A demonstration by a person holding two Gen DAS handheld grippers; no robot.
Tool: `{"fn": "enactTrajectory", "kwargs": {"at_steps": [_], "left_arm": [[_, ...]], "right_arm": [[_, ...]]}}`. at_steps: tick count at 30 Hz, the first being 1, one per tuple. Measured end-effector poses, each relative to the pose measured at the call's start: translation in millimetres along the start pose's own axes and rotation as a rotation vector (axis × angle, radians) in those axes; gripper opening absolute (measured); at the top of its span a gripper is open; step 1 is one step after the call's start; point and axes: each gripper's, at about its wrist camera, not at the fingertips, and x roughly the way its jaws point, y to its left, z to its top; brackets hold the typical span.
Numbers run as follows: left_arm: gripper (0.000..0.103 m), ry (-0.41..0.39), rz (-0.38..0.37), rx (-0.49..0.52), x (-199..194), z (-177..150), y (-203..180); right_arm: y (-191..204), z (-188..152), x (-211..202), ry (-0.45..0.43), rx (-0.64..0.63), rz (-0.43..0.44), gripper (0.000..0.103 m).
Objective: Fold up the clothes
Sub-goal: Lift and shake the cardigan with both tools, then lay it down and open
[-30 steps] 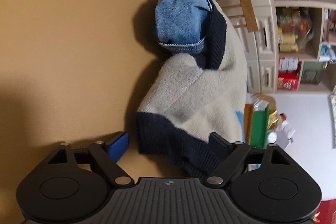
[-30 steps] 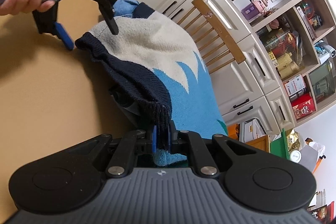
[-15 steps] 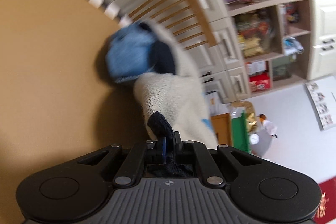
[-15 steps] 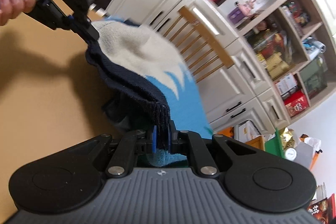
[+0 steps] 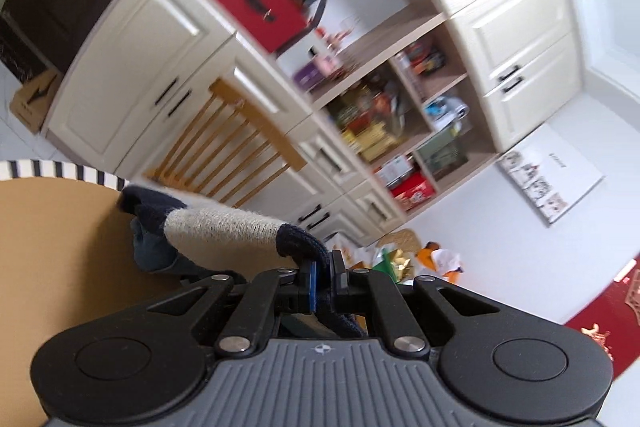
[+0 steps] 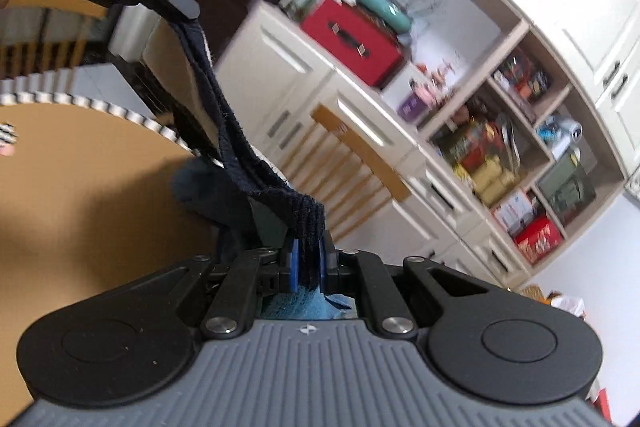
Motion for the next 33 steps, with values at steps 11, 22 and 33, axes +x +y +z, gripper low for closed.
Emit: {"fn": "enactTrajectory", "kwargs": {"at_steps": [11,22,33], "left_arm": [[0.006,-0.125,0.013,0.129,-231,-51,-96],[0.007,-0.019,0.296,0.263,-193,-36,-125],[0.007,0.161,0.7,0.119,45,-55,91]], "right_arm": [[13,28,-190,-0.189,-0.004,0.232,0.009],[-2,76,-119,0.086,-0.072,0.357,0.01],[107,24,156,0.507,0.102,0.266,0.012]]}}
